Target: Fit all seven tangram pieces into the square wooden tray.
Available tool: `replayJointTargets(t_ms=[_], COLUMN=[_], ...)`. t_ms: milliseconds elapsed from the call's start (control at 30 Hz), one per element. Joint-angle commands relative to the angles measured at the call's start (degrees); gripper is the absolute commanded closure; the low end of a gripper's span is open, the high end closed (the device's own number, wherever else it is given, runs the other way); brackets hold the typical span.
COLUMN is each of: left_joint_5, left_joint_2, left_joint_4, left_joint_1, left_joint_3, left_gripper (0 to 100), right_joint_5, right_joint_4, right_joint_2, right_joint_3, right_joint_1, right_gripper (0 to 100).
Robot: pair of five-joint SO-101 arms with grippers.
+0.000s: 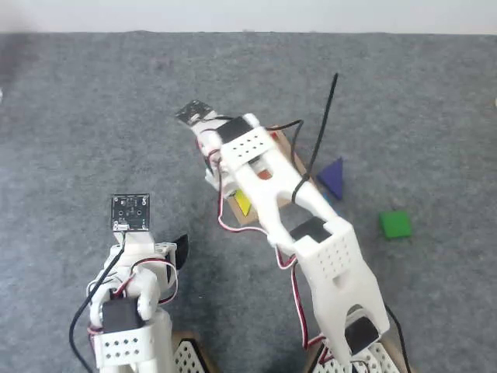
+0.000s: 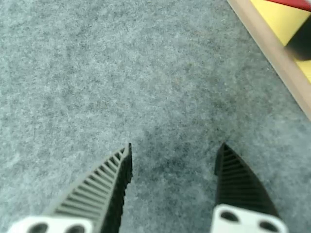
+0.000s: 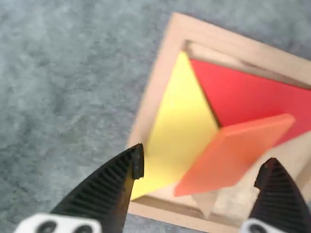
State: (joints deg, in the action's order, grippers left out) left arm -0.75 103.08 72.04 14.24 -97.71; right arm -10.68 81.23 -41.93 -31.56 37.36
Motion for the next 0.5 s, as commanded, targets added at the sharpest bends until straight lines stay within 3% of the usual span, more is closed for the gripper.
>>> replayJointTargets(t_ms=[0, 467], left_joint_5=[0.44, 0.44], left_joint_2=[1.23, 1.23], left_joint_4=[0.26, 0.26], left_joint_1=[0.00, 0.09], left_joint_3=[1.27, 1.27], left_gripper=[73, 73], right_joint_5=[-0.79, -0.97], right_joint_4=[-0.84, -5.41], right_joint_2=[0.57, -1.10], right_joint_3=[-3.08, -3.25], right_joint_1=[-2.51, -6.73], right_gripper=[63.8, 63.8])
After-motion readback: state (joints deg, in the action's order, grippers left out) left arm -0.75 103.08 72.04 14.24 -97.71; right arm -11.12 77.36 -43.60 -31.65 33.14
